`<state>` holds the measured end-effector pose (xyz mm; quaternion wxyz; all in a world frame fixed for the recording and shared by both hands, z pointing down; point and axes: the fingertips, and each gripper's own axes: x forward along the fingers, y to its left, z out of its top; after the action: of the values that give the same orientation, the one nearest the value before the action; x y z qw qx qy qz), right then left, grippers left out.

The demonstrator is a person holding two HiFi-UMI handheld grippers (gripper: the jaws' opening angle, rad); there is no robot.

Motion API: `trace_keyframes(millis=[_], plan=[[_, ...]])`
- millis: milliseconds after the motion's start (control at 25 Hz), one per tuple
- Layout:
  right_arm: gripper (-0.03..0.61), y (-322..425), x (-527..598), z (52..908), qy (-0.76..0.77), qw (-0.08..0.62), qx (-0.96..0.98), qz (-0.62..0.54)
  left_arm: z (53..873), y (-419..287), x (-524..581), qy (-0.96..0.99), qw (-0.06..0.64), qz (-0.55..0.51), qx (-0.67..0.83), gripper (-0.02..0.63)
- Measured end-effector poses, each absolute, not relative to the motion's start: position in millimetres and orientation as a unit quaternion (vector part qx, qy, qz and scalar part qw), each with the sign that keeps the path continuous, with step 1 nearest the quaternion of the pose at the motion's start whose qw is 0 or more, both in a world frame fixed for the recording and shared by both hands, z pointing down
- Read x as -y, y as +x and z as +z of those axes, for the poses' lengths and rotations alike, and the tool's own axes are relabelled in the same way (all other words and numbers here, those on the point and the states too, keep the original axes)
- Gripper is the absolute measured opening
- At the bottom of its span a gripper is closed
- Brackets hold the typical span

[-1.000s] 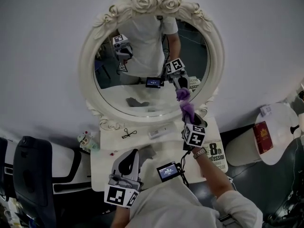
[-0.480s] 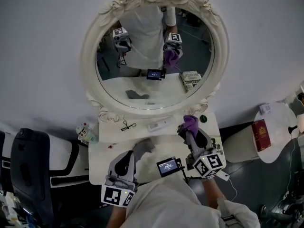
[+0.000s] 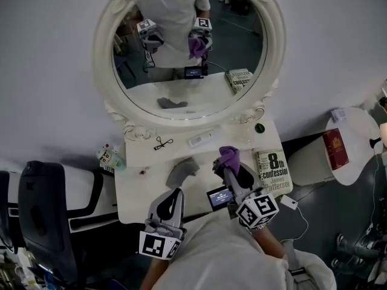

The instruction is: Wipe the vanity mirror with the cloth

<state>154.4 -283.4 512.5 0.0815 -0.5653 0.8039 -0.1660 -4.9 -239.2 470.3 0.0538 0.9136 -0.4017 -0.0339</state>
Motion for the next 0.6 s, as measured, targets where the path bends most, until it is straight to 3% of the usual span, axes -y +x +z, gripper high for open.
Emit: trace_keyframes(millis=[600], plan=[[0.112, 126.8, 260.2, 532.6, -0.554, 0.065, -0.807, -0.192, 476.5, -7.5, 216.7, 0.91, 0.069, -0.054, 0.405, 0.008]])
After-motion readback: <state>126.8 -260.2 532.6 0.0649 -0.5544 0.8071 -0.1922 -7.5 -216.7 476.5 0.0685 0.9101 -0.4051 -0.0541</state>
